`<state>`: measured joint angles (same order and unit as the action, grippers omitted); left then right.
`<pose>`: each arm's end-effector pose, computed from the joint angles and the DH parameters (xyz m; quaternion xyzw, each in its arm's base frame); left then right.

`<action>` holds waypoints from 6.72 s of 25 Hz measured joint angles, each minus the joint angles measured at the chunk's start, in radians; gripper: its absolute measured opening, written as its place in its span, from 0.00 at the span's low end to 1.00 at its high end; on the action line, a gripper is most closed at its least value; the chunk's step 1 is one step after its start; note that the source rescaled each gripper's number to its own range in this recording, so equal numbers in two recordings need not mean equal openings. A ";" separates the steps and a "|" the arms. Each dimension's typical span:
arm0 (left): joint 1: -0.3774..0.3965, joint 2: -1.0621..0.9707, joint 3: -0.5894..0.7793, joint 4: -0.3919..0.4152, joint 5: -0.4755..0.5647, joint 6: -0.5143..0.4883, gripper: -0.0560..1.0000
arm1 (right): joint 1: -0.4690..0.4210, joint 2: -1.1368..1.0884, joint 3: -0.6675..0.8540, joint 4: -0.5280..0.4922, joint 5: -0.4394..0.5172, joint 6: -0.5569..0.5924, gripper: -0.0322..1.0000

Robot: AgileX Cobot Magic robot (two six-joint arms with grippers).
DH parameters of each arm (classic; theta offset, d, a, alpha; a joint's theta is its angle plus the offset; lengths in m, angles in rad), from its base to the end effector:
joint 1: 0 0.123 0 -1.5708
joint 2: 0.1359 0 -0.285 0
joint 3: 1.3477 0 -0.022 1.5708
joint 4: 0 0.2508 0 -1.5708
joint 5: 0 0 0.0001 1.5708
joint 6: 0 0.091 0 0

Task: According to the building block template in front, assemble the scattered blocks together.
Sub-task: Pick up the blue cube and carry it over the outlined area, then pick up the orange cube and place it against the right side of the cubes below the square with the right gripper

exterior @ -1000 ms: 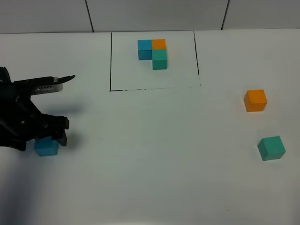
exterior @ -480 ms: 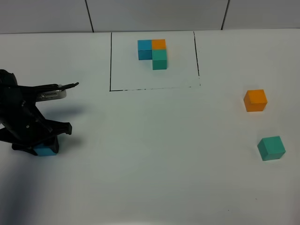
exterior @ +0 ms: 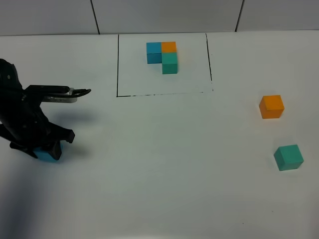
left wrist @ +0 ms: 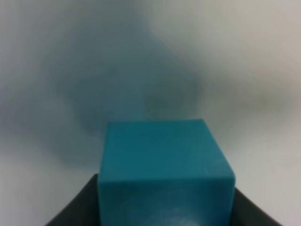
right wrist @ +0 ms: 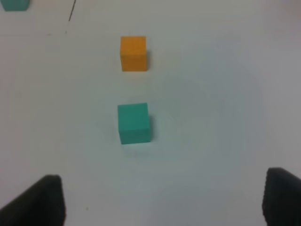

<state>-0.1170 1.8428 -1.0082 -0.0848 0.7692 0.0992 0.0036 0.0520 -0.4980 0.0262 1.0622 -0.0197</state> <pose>0.3142 -0.0423 0.1396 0.0783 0.9961 -0.0305 0.0268 0.0033 0.0021 0.2767 -0.0103 0.8672 0.0091 0.4977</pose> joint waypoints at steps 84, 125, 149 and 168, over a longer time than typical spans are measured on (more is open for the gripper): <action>-0.504 0.450 -1.137 0.099 0.362 0.539 0.98 | 0.000 0.000 0.000 0.022 -0.001 0.001 0.73; 0.145 -0.223 -0.397 0.085 0.181 0.091 0.78 | 0.000 0.000 0.000 0.024 -0.002 0.000 0.73; 0.047 -1.216 0.070 0.100 0.111 -0.031 0.72 | 0.000 0.000 0.000 0.067 -0.003 0.000 0.73; 0.047 -1.709 0.371 0.078 0.154 -0.032 0.71 | 0.000 0.000 0.000 0.068 -0.005 0.000 0.73</action>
<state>-0.0700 0.1334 -0.6371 -0.0068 0.9236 0.0674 0.0036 0.0520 -0.4980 0.0940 1.0577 -0.0196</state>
